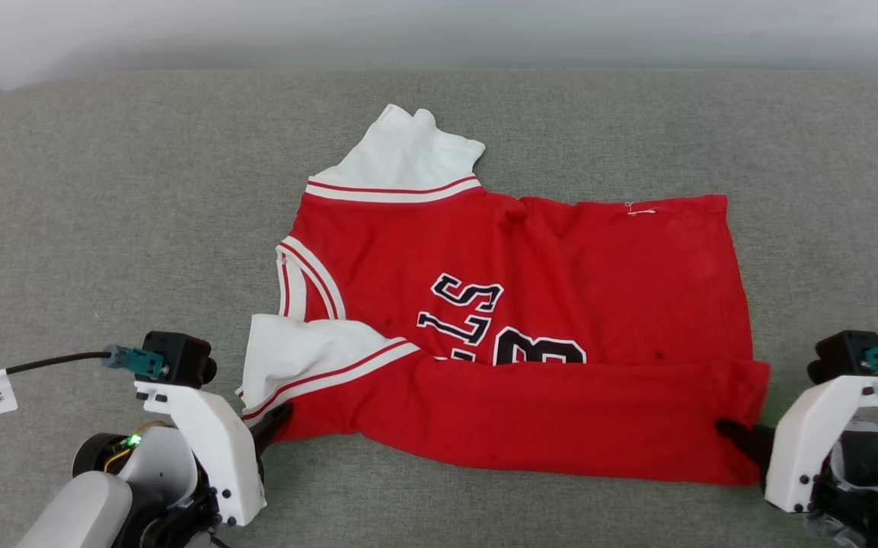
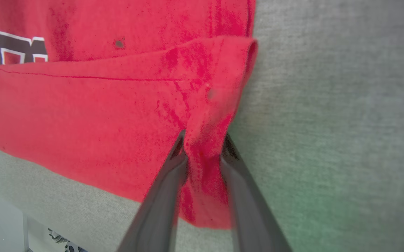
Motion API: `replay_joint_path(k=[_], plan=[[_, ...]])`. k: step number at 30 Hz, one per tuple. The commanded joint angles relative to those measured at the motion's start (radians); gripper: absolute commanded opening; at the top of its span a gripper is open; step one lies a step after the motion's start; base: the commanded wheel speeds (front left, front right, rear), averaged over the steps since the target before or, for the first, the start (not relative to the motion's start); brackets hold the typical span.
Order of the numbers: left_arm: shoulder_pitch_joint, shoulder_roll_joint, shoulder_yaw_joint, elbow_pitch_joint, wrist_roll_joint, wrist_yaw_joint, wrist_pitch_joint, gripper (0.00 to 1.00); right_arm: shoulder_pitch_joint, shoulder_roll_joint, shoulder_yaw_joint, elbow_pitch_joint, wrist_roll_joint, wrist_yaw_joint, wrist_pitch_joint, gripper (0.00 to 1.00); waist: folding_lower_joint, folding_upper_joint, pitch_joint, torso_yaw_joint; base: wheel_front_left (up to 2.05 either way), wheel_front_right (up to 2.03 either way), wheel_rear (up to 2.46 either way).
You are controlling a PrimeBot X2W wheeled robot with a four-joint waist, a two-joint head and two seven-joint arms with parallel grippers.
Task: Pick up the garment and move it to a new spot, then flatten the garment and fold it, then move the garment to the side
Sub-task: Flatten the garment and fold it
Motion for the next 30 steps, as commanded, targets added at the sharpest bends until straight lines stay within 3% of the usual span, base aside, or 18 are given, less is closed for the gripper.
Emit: replay_joint_path(k=[1, 12, 21, 28, 29, 30], plan=[[0.010, 0.001, 0.000, 0.002, -0.004, 0.004, -0.001, 0.00, 0.015, 0.027, 0.038, 0.035, 0.004, 0.003, 0.008, 0.00, 0.0000, 0.0000, -0.003, -0.003, 0.00, 0.00, 0.00], [0.047, 0.010, -0.001, 0.011, -0.013, 0.011, -0.003, 0.00, -0.021, -0.040, 0.075, -0.032, 0.020, 0.002, -0.042, 0.00, 0.0000, 0.0000, -0.103, -0.020, 0.00, 0.00, 0.00], [0.156, 0.024, -0.005, -0.001, -0.031, 0.040, -0.001, 0.00, 0.071, -0.047, 0.105, -0.057, 0.039, 0.002, -0.051, 0.00, 0.0000, 0.0000, -0.247, -0.014, 0.00, 0.00, 0.00], [0.218, 0.035, -0.007, -0.022, -0.040, 0.061, 0.006, 0.00, 0.143, -0.031, 0.073, -0.058, 0.042, 0.002, -0.055, 0.00, 0.0000, 0.0000, -0.277, -0.005, 0.00, 0.00, 0.00], [0.220, 0.027, -0.009, -0.016, -0.042, 0.061, 0.000, 0.00, 0.155, -0.024, 0.067, -0.050, 0.040, 0.002, -0.058, 0.04, 0.0000, 0.0000, -0.278, -0.006, 0.00, 0.00, 0.00], [0.224, 0.019, -0.014, -0.008, -0.046, 0.057, -0.002, 0.00, 0.165, -0.018, 0.065, -0.042, 0.038, 0.002, -0.062, 0.31, 0.0000, 0.0000, -0.278, -0.006, 0.00, 0.00, 0.00]])
